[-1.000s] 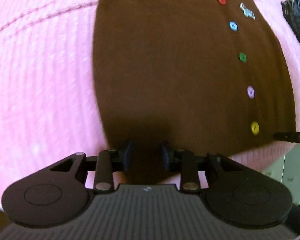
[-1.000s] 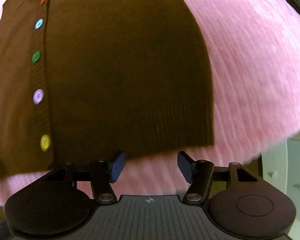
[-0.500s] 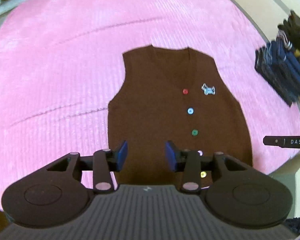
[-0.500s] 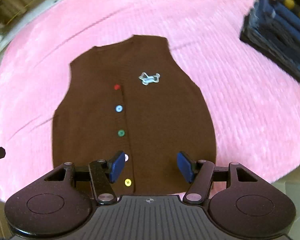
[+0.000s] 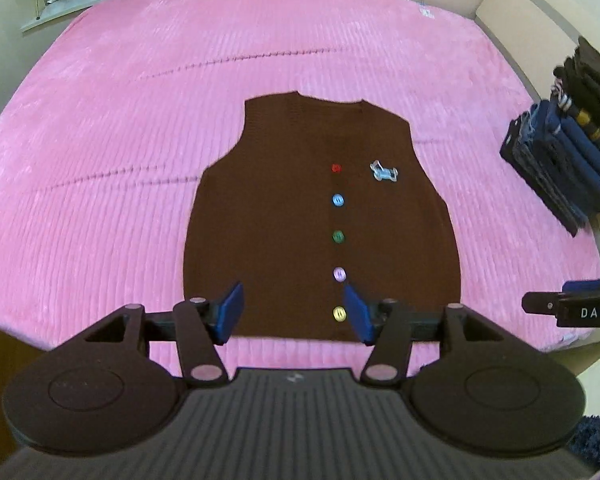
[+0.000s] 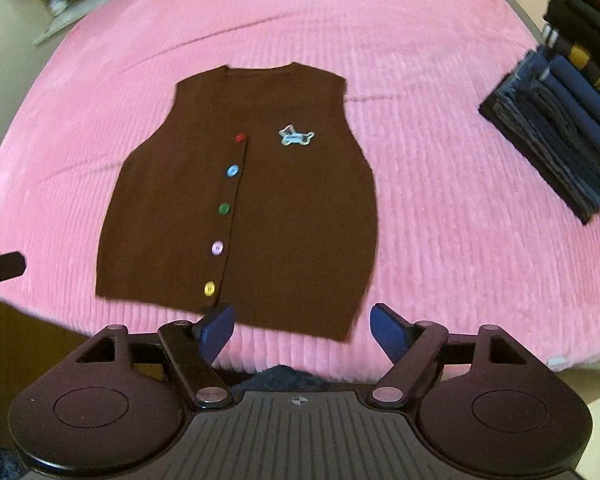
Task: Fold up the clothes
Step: 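Withdraw both open tools from the flattened vest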
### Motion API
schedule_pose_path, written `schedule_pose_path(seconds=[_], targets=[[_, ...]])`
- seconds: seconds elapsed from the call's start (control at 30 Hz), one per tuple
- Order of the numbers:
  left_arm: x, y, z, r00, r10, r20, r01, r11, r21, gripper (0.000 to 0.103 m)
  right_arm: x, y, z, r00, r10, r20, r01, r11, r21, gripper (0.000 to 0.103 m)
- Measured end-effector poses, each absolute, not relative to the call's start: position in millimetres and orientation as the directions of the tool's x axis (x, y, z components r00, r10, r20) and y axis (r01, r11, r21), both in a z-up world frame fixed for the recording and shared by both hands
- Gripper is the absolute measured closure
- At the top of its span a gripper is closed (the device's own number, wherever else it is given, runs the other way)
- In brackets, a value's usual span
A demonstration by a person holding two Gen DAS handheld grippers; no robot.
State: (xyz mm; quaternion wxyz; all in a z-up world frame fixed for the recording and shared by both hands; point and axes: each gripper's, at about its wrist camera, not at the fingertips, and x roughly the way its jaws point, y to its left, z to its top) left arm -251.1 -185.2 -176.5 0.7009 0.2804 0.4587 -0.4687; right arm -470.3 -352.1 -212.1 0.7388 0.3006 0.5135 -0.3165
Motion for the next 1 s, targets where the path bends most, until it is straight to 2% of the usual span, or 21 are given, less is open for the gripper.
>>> schedule_pose_path(seconds=[0.33,1.0], targets=[[-292,-153,-163,0.235,-0.380,-0.895,0.909,0.412,0.064,0.044,-488,-314,-212,0.285,-0.119,-0.951,0.718,0.684,0.129,0.025],[-307,-149,-164,0.252,-0.374,-0.893,0.914,0.396,0.092,0.042,-492,-311,-215,0.289,-0.091,-0.953,0.709,0.689,0.150,0.025]])
